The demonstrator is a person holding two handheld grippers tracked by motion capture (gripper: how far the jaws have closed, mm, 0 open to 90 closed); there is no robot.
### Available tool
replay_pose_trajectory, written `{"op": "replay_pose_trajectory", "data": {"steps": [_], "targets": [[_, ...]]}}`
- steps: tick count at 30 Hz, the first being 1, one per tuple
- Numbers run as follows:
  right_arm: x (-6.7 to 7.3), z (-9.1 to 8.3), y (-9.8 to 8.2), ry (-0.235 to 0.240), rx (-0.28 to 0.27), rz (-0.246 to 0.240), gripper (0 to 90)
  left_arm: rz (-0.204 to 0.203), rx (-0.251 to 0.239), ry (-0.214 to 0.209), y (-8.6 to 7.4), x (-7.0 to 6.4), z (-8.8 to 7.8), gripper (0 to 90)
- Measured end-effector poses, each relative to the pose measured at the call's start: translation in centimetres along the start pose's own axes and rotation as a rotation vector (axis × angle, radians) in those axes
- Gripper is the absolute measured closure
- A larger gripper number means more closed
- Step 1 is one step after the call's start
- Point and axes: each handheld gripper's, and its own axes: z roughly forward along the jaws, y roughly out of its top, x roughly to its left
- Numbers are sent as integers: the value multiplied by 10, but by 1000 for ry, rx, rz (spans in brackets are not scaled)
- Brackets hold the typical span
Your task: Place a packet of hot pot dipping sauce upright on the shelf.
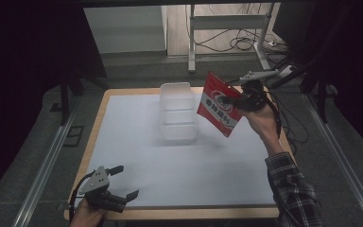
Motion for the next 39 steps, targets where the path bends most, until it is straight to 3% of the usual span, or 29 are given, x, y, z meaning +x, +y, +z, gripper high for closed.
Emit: {"op": "replay_pose_trajectory", "data": {"steps": [4,16,26,39], "targets": [[-3,10,8,12,0,-7,879,-7,-15,-8,-1,1,-2,0],[-8,39,32,31,14,-35,878,35,-60,0,0,-1,-6,0],[-11,65,53,52,5,-49,878,63,-52,19,-1,-2,-5,0],[-11,101,69,66,12,-88,878,63,-49,20,-1,-2,-5,0]]}}
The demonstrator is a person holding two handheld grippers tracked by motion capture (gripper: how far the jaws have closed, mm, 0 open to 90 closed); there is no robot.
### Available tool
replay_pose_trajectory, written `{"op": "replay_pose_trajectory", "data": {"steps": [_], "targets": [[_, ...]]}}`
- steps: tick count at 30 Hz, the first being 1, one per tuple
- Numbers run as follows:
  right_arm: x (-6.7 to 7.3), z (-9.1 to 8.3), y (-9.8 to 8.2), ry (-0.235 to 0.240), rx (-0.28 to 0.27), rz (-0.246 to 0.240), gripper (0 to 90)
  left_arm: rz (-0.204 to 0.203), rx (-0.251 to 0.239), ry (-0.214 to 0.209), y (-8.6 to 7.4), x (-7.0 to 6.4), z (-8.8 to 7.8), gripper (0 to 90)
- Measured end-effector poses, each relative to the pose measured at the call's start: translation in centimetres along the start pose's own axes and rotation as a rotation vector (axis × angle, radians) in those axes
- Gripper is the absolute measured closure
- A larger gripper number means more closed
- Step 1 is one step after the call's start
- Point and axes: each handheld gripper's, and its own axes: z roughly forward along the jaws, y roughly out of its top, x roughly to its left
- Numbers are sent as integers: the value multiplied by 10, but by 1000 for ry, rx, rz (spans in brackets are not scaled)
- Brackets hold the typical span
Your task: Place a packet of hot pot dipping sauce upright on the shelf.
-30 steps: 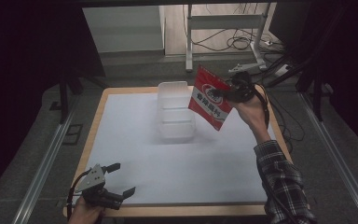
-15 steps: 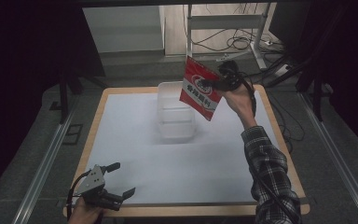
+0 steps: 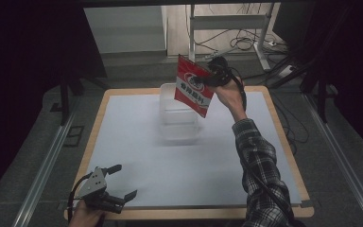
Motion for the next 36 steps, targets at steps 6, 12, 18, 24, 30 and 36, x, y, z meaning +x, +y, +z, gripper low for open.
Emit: {"op": "replay_pose_trajectory", "data": {"steps": [6,12,18,24,30,36], "targets": [[2,12,7,1,1,-10,878,4,5,-1,0,0,0,0],[8,25,17,7,-5,-23,878,-2,7,-3,0,0,0,0],[14,37,21,36,-13,-33,878,-5,11,-4,0,1,0,0],[14,41,19,65,-14,-26,878,-13,7,-6,-1,1,-1,0],[14,37,17,92,2,-33,878,-20,10,-5,-1,1,-1,0],[13,40,14,113,31,-29,877,-21,12,-4,-1,2,-1,0]]}}
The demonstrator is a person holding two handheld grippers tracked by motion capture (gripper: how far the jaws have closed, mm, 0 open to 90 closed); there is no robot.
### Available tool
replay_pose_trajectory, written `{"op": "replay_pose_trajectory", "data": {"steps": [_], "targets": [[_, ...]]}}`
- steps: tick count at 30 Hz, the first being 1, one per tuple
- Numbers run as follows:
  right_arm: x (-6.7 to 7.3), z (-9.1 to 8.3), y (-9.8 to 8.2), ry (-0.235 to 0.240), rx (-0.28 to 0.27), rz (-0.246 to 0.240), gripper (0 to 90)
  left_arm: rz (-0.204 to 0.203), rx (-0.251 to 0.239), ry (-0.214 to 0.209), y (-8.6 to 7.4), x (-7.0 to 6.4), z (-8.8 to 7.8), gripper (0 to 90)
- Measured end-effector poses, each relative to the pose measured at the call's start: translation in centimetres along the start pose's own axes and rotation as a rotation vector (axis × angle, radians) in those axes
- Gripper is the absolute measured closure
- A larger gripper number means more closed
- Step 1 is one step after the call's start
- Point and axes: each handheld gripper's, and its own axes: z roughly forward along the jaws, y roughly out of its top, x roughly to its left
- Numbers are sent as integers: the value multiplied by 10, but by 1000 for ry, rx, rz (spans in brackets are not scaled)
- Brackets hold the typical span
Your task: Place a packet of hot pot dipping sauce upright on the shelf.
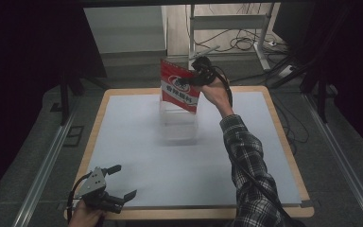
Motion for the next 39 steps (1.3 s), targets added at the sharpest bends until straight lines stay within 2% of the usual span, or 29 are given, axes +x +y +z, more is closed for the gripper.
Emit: {"op": "replay_pose_trajectory", "data": {"steps": [4,7,10,15,18,24,28,29,34,35,37,39], "targets": [[-1,10,-5,-10,31,6,876,2,2,0,0,0,0,0],[-2,15,-8,-11,34,10,876,3,3,0,0,0,0,0],[-4,25,-12,-34,53,16,876,4,6,0,0,0,1,0],[-6,28,-15,-40,32,27,876,4,9,-1,0,-1,1,0],[-7,28,-17,-68,46,22,876,7,13,-1,0,-1,2,0],[-7,27,-20,-88,52,13,862,10,17,1,1,-1,2,0],[-3,27,-19,-126,58,-20,765,11,19,1,1,-2,2,0],[-3,27,-19,-126,58,-20,765,11,19,1,1,-2,2,0],[-1,25,-20,-141,38,-39,606,7,18,1,0,-1,2,0],[-1,25,-20,-141,38,-39,606,7,18,1,0,-1,2,0],[0,22,-19,-161,27,-50,475,6,19,3,0,-1,2,0],[0,20,-20,-169,31,-56,418,7,20,4,1,-2,2,0]]}}
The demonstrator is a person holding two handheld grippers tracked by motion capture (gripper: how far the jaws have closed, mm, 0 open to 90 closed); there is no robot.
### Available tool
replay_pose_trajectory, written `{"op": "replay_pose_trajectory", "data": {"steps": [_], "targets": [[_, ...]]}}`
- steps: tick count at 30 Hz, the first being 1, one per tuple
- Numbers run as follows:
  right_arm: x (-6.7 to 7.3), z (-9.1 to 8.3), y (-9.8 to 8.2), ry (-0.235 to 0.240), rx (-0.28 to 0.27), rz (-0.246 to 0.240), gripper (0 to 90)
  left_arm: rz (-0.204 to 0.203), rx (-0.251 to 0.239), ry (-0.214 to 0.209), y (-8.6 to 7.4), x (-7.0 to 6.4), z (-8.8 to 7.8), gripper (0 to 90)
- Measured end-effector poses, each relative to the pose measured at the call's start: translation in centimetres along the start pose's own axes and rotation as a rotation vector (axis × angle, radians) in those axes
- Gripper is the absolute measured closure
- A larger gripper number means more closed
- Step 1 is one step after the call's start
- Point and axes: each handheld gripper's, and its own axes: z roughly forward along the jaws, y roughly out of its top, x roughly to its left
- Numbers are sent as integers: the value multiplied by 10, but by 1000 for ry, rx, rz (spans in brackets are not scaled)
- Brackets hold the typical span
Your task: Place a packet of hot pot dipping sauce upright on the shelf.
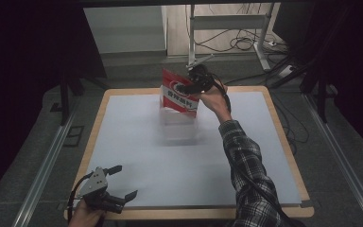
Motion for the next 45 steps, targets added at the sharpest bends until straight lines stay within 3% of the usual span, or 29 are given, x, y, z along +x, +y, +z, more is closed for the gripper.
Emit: {"op": "replay_pose_trajectory", "data": {"steps": [14,24,34,45], "targets": [[3,-14,-4,-26,-17,-8,186,-2,1,1,0,0,0,0],[2,-26,-9,-21,-43,2,118,-2,3,2,0,0,0,0],[1,-39,-19,-15,-89,47,59,2,5,4,0,0,0,1],[2,-46,-32,-11,-97,69,16,-2,3,5,0,0,1,0]]}}
